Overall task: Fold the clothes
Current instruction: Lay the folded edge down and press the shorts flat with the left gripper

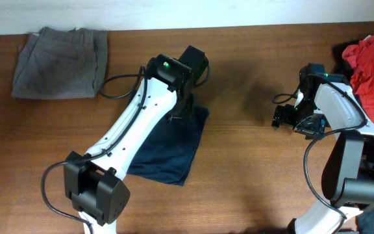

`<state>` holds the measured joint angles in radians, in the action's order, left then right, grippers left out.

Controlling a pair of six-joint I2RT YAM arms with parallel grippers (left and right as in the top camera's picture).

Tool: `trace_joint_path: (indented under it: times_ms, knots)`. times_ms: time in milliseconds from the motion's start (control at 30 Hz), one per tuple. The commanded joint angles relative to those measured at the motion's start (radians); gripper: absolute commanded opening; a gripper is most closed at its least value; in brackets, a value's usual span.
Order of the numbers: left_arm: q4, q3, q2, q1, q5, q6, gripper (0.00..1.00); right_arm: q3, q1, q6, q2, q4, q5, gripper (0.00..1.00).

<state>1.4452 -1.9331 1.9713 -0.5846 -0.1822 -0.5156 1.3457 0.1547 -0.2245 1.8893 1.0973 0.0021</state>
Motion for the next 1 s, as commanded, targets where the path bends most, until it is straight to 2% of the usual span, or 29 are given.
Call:
trace_joint_path:
  times_ms: [0,333,500,700,800,867,967]
  knots:
    - [-0.018,0.004,-0.002,-0.007,0.05,0.042,0.81,0.015,0.003,0.007,-0.028,0.002,-0.002,0.99]
    - [-0.047,0.001,-0.002,0.011,0.044,0.119,0.81,0.015,0.003,0.007,-0.028,0.002,-0.002,0.99]
    - [-0.055,0.015,0.014,0.025,0.036,0.145,0.7,0.015,0.003,0.007,-0.028,0.002,-0.002,0.99]
    - [-0.087,0.048,0.079,0.037,0.007,0.155,0.65,0.015,0.003,0.007,-0.028,0.002,-0.002,0.99]
    - [-0.125,0.051,0.123,0.064,0.006,0.201,0.65,0.015,0.003,0.007,-0.028,0.002,-0.002,0.99]
    - [-0.142,0.051,0.159,0.094,0.014,0.213,0.54,0.015,0.003,0.007,-0.028,0.002,-0.002,0.99]
    - [-0.166,0.051,0.204,0.128,0.043,0.248,0.47,0.015,0.003,0.007,-0.028,0.002,-0.001,0.99]
